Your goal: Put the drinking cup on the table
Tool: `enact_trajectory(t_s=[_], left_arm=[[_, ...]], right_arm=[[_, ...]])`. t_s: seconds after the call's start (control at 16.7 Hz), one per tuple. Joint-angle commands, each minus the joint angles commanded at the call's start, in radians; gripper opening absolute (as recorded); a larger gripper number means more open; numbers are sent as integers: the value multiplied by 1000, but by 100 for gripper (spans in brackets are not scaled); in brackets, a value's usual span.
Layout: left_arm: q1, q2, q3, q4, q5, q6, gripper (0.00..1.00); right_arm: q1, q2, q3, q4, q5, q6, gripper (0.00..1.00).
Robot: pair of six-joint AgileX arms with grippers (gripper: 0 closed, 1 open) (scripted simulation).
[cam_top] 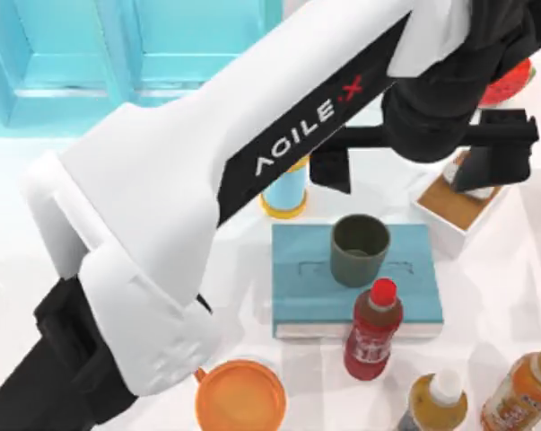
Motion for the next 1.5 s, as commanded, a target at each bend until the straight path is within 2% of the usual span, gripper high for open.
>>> enact_trajectory(t_s=[0.18, 0.6, 0.78, 1.2, 1.5], left_arm=[[-13, 46, 35, -41, 2, -17, 100], [-6, 39, -5, -5, 2, -12, 100], [2, 7, -138, 100, 3, -3, 100], [21, -94, -589, 442, 4, 15, 100], [24, -107, -657, 504, 4, 18, 100]], right_arm=[[0, 0, 0, 0, 0, 0, 100], [0, 0, 0, 0, 0, 0, 100], [0, 0, 0, 0, 0, 0, 100], [0, 0, 0, 0, 0, 0, 100], [0, 0, 0, 0, 0, 0, 100]])
